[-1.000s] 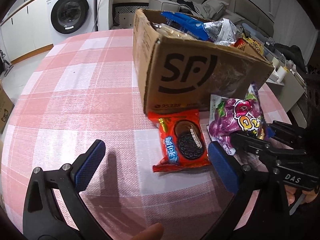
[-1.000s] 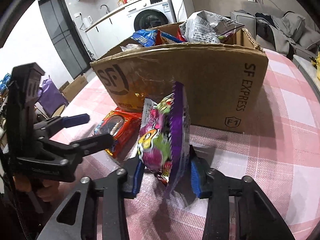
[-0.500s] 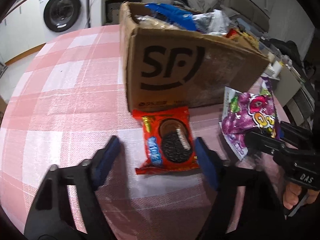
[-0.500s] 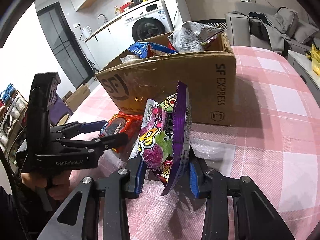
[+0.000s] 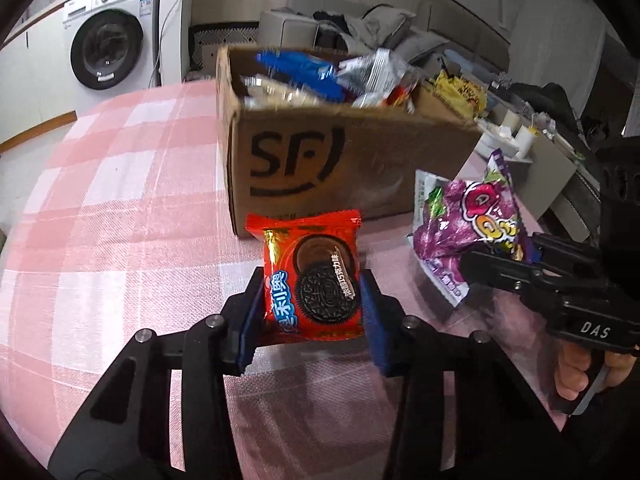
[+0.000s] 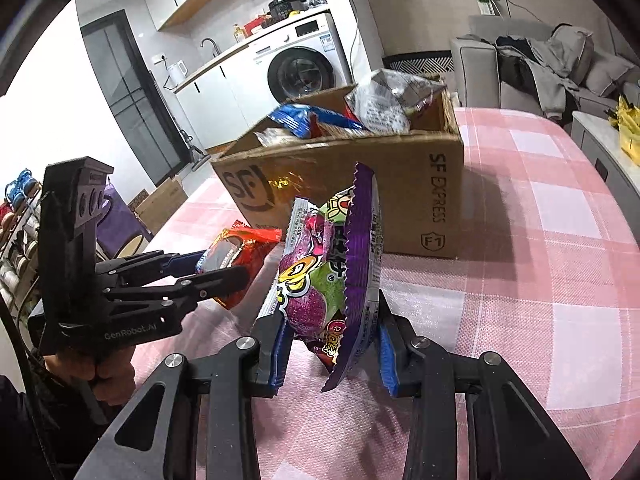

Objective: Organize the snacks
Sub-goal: 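Grasp the red Oreo packet with the left gripper while the right holds the purple bag, then lift both packets over the box and lower them inside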

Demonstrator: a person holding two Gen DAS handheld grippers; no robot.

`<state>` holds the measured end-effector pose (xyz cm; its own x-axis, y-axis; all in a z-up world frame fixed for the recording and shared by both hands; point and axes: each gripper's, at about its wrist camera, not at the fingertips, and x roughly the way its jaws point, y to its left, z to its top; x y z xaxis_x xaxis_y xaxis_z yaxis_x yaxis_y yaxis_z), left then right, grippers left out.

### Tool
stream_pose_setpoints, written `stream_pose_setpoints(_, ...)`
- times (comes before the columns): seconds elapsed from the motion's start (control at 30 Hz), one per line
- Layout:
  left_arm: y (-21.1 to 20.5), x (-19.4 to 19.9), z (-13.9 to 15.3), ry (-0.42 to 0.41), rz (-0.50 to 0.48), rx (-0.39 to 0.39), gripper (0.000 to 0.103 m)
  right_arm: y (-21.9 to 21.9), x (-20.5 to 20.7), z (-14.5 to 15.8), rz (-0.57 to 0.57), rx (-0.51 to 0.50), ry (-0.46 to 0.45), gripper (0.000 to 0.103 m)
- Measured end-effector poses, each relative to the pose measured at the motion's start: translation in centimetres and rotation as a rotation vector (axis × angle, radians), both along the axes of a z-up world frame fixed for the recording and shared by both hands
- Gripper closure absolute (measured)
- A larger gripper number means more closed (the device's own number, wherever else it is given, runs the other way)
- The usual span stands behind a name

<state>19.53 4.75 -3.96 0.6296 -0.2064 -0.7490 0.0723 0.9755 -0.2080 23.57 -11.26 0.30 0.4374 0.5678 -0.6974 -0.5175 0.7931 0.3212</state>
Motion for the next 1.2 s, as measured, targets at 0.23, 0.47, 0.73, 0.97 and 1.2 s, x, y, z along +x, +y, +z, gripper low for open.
stream_pose_setpoints(0.23,0.0,-2.5,3.9,-0.096,0.008,-0.014,0.062,-1.1,-1.0,2.6,-0.014,0.02,-0.051,0.066)
stream_pose_setpoints(0.47,0.8,-3.0,7.2,-0.164,0.033,-0.018,0.062,-2.1,-1.4,5.7,-0.057,0.017,-0.096,0.066)
stream_pose_setpoints(0.73,1.2,-0.8,9.4,-0.202,0.056,-0.026,0.062,-2.4,0.6,8.6,-0.121,-0.02,-0.135,0.066)
stream_pose_setpoints(0.97,1.4,2.4,9.6,-0.204,0.072,-0.03,0.062,-2.2,3.2,9.2,-0.169,-0.057,-0.134,0.066)
stream_pose_setpoints(1.2,0.9,5.6,9.4,-0.216,0.07,-0.019,0.062,-1.3,5.9,9.1,-0.198,-0.108,-0.131,0.066)
